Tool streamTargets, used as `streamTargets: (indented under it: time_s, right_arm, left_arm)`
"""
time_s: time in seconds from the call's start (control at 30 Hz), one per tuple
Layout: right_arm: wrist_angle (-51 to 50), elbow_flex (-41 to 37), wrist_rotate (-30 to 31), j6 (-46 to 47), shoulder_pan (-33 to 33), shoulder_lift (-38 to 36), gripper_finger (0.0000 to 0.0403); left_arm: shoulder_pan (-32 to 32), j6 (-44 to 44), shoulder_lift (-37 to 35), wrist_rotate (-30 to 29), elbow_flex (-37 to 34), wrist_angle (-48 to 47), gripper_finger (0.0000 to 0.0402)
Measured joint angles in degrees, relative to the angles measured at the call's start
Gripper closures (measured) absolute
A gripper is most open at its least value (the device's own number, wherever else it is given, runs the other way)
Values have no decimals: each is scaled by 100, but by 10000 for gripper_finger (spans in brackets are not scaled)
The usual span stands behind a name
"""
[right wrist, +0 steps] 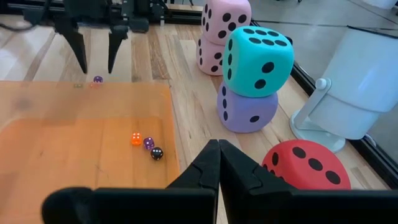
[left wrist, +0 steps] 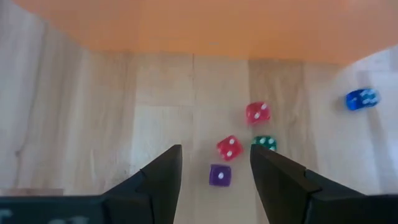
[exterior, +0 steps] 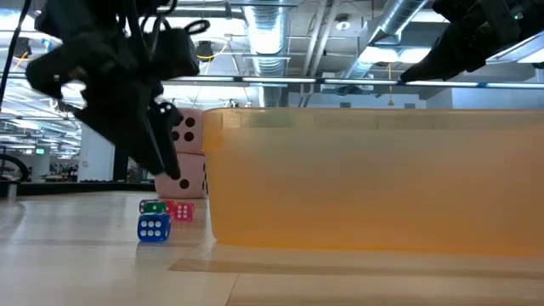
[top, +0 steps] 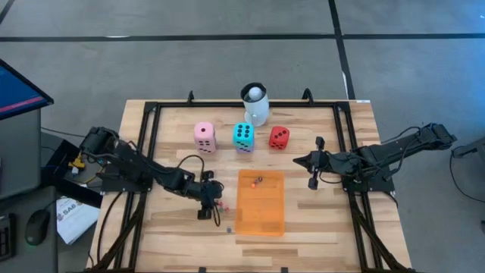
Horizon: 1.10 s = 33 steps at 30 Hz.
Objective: Pick & Place Dice
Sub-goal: Put the small purple dice into the orange bin
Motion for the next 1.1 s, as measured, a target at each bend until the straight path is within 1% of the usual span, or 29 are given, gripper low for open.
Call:
streamTargets:
  time_s: [0.17, 0.43, 0.53, 0.73, 1.0, 1.1]
  right_arm:
    - [-2, 0, 0, 0, 0, 0, 403]
    - [-2, 0, 0, 0, 1, 1, 403]
    - [-1, 0, 0, 0, -1, 1, 403]
    - [-2, 0, 0, 0, -1, 1, 403]
    - [0, 0, 0, 0, -1, 1, 403]
    - [0, 0, 0, 0, 0, 1, 403]
  left_arm:
    - [0, -3, 200, 1, -2, -67, 218]
    - [0, -6, 213, 1, -2, -59, 216]
    - [0, -167, 213, 1, -16, -44, 213]
    - [0, -597, 213, -5, -435, 362, 216]
    - [0, -597, 210, -9, -652, 944, 226]
    - [0, -593, 211, 6, -656, 972, 227]
